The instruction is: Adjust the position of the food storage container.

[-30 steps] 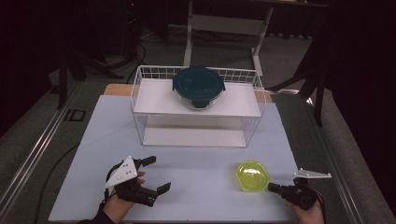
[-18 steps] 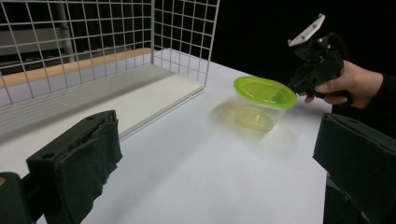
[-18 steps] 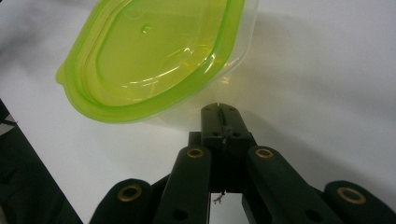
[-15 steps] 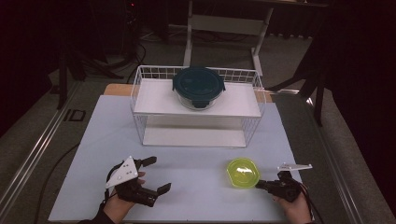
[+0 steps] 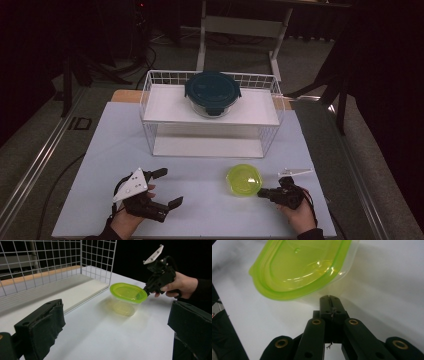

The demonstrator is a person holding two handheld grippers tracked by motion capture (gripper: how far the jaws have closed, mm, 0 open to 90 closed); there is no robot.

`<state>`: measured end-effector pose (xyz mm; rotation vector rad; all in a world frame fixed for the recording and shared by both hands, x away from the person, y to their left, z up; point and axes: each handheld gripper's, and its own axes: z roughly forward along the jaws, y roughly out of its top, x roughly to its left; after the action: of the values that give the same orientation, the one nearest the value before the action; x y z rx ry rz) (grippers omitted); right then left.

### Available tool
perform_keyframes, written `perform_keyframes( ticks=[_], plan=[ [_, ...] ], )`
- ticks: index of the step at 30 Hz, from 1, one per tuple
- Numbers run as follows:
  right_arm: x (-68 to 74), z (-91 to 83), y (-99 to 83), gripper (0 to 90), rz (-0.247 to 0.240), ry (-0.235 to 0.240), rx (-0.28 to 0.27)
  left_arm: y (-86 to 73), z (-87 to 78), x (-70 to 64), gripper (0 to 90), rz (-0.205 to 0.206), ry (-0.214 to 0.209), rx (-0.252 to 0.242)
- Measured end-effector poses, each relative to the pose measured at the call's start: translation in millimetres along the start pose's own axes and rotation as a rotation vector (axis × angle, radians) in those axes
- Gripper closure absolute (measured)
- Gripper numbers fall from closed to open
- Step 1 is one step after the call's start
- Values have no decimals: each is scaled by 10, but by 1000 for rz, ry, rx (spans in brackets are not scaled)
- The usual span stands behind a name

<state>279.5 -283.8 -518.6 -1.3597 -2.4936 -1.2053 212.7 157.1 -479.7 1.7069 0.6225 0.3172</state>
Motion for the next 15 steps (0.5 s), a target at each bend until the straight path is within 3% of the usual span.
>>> perform_keyframes(
  ticks=[9, 15],
  plan=[
    [-65, 62, 39, 900, 42, 17, 1, 0, 1, 3, 4, 2, 1, 1],
    [24, 158, 114, 900, 13, 28, 17, 1, 2, -1, 4, -1, 1, -1]
  ],
)
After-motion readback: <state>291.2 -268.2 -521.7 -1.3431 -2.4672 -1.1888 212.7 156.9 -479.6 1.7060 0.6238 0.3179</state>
